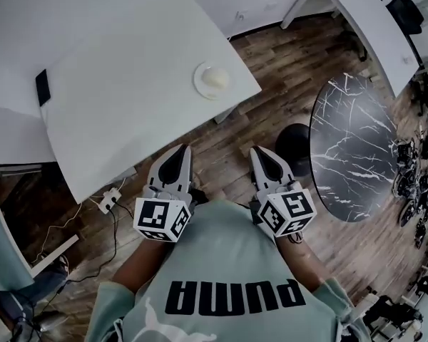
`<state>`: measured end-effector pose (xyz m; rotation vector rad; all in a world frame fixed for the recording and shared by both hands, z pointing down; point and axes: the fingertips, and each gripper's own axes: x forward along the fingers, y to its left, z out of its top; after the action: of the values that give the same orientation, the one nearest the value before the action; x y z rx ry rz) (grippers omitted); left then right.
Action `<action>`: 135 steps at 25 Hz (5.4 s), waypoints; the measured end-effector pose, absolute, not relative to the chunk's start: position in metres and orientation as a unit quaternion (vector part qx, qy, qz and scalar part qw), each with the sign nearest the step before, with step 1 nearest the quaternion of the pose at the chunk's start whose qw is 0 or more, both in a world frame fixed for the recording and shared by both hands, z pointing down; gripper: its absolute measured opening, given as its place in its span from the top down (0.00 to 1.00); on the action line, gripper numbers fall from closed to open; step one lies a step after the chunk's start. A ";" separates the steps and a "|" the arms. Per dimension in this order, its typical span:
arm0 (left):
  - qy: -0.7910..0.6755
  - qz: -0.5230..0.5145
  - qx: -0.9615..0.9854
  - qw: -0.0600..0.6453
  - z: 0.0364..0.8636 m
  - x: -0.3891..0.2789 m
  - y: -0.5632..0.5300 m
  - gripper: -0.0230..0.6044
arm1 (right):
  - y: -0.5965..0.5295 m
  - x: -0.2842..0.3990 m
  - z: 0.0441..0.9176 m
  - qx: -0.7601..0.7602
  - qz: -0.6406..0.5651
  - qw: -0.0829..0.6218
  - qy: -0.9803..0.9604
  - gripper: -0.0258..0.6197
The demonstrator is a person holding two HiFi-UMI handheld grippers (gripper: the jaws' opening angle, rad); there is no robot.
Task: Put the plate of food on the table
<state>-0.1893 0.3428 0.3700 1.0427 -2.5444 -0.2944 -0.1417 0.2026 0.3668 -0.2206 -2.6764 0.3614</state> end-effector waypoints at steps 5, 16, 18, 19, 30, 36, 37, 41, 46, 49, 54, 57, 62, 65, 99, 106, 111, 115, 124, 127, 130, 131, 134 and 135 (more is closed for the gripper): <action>-0.903 -0.105 0.369 0.191 0.373 -0.215 0.361 0.96 | 0.219 -0.165 0.367 -0.077 0.133 0.213 -0.965 0.95; -0.914 -0.094 0.340 0.198 0.395 -0.246 0.332 0.96 | 0.183 -0.207 0.397 -0.102 0.157 0.219 -0.958 0.95; -0.922 -0.092 0.324 0.192 0.391 -0.257 0.326 0.96 | 0.174 -0.223 0.394 -0.119 0.157 0.213 -0.957 0.95; -0.925 -0.091 0.316 0.189 0.388 -0.262 0.322 0.96 | 0.169 -0.231 0.391 -0.126 0.158 0.210 -0.957 0.95; -0.937 -0.073 0.264 0.218 0.398 -0.299 0.286 0.96 | 0.131 -0.291 0.416 -0.174 0.190 0.239 -0.936 0.95; -0.927 -0.074 0.247 0.271 0.427 -0.308 0.272 0.96 | 0.109 -0.313 0.451 -0.179 0.209 0.272 -0.922 0.95; -0.926 -0.076 0.243 0.279 0.431 -0.309 0.270 0.96 | 0.106 -0.316 0.456 -0.181 0.213 0.278 -0.919 0.95; -0.924 -0.077 0.225 0.300 0.442 -0.318 0.264 0.96 | 0.099 -0.328 0.473 -0.194 0.231 0.298 -0.905 0.95; -0.920 -0.092 0.209 0.317 0.455 -0.334 0.253 0.90 | 0.094 -0.337 0.485 -0.227 0.237 0.321 -0.889 0.95; -0.911 -0.102 0.206 0.342 0.473 -0.346 0.250 0.85 | 0.091 -0.345 0.494 -0.236 0.241 0.338 -0.879 0.94; -0.880 -0.131 0.214 0.404 0.509 -0.367 0.255 0.79 | 0.098 -0.354 0.518 -0.224 0.261 0.380 -0.859 0.88; -0.862 -0.139 0.220 0.434 0.528 -0.380 0.259 0.79 | 0.104 -0.353 0.537 -0.206 0.279 0.414 -0.842 0.88; -0.833 -0.150 0.238 0.477 0.553 -0.400 0.262 0.77 | 0.110 -0.356 0.556 -0.179 0.302 0.449 -0.822 0.87; -0.816 -0.153 0.253 0.497 0.565 -0.410 0.261 0.77 | 0.110 -0.363 0.566 -0.157 0.316 0.463 -0.813 0.87; -0.760 -0.225 0.347 0.501 0.552 -0.388 0.232 0.88 | 0.099 -0.333 0.530 -0.041 0.398 0.413 -0.818 0.91; -0.748 -0.218 0.390 0.490 0.523 -0.368 0.199 0.89 | 0.070 -0.301 0.506 -0.008 0.412 0.370 -0.832 0.91; -0.734 -0.207 0.426 0.487 0.507 -0.339 0.153 0.90 | 0.026 -0.264 0.500 0.029 0.430 0.339 -0.836 0.91; -0.721 -0.188 0.456 0.487 0.500 -0.310 0.108 0.90 | -0.013 -0.225 0.499 0.061 0.452 0.311 -0.833 0.91; -0.693 -0.146 0.505 0.494 0.496 -0.240 0.001 0.90 | -0.107 -0.138 0.497 0.119 0.484 0.252 -0.829 0.91; -0.680 -0.128 0.526 0.495 0.496 -0.212 -0.037 0.90 | -0.139 -0.104 0.499 0.143 0.494 0.235 -0.825 0.91; -0.666 -0.110 0.544 0.499 0.499 -0.180 -0.072 0.90 | -0.168 -0.066 0.505 0.167 0.506 0.223 -0.816 0.91; -0.660 -0.105 0.551 0.500 0.500 -0.168 -0.084 0.90 | -0.177 -0.052 0.507 0.175 0.511 0.219 -0.813 0.91; -0.643 -0.095 0.570 0.503 0.504 -0.134 -0.118 0.90 | -0.204 -0.013 0.515 0.200 0.520 0.207 -0.804 0.91; -0.639 -0.092 0.575 0.503 0.506 -0.123 -0.128 0.91 | -0.213 -0.001 0.517 0.208 0.522 0.204 -0.802 0.91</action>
<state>-0.1230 -0.1284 0.5057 1.3875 -1.5422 -0.2227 -0.0012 -0.2129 0.5172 0.5793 -2.2378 1.4554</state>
